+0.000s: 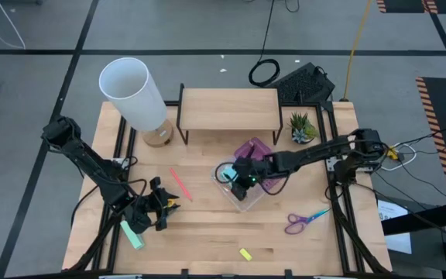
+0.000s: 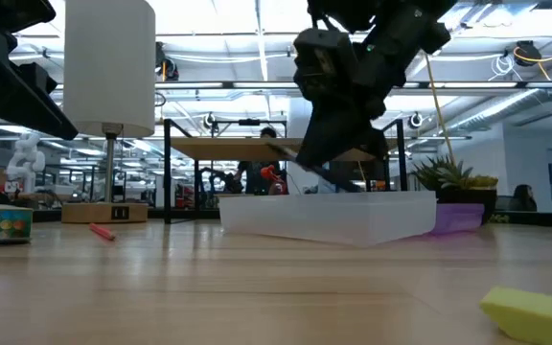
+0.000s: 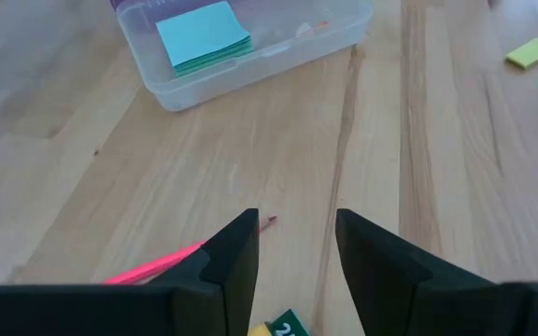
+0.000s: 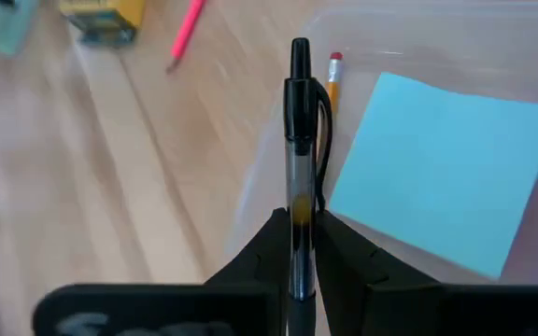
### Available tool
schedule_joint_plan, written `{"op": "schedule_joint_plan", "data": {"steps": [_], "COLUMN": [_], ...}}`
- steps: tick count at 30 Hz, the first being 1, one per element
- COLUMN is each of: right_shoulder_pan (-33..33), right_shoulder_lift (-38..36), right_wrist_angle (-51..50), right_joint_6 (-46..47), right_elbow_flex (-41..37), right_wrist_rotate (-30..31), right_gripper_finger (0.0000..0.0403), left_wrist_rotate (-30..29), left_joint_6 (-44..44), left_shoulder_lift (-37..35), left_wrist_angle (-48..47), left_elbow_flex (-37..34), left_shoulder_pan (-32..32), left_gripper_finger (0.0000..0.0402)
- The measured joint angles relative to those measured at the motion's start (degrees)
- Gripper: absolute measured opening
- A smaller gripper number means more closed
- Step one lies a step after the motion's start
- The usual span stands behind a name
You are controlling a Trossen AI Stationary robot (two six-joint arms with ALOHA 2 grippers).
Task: Pack school essentials
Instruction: Put the pen into the transparent violet supply box, then put the pink pencil into the transparent violet supply box
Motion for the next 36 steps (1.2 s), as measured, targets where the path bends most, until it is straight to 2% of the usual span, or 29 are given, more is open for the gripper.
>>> {"op": "schedule_joint_plan", "data": {"steps": [4,10,14,17,20,24,27,31,33,36], "right_shoulder_pan": [-0.07,0.14,0.06,0.08,0.06,0.4,0.91,3.08,5.38,10.51], "right_shoulder_lift": [0.72,0.78,0.79,0.66,0.44,-0.14,-2.6,-4.4,-2.98,1.19], "right_wrist_angle": [0.99,4.18,4.13,4.66,8.35,17.04,22.58,23.9,24.22,29.25], "right_joint_6": [-1.25,-1.22,0.68,2.43,0.05,-6.93,-16.22,-28.4,-30.09,-34.39], "right_elbow_flex": [-0.02,-0.02,-0.02,-0.01,-0.02,-0.04,1.18,5.81,8.37,12.4], "right_wrist_rotate": [0.06,-2.84,-2.04,0.23,0.23,-1.68,-2.35,4.07,7.11,8.3], "right_gripper_finger": [0.0046,0.0091,0.0118,0.0126,0.0126,0.0122,0.0122,0.0121,0.0121,0.0121], "left_wrist_rotate": [0.0,0.33,0.48,0.55,0.55,0.57,0.56,0.56,0.54,0.53], "left_joint_6": [-0.58,-0.61,-0.66,-0.67,-0.67,-0.67,0.0,2.26,2.51,3.93], "left_shoulder_lift": [0.0,0.01,0.01,0.01,0.01,0.01,0.01,-0.01,0.0,0.01], "left_wrist_angle": [-0.01,-0.12,-0.24,-0.42,-0.41,-0.44,-0.41,-0.03,0.01,0.1], "left_elbow_flex": [0.0,0.0,0.0,0.0,0.0,0.0,0.0,0.0,0.0,0.0], "left_shoulder_pan": [-0.01,-0.01,-0.06,-0.06,-0.06,-0.06,-0.06,0.58,1.03,1.78], "left_gripper_finger": [0.015,0.015,0.015,0.015,0.015,0.015,0.015,0.015,0.015,0.015]}}
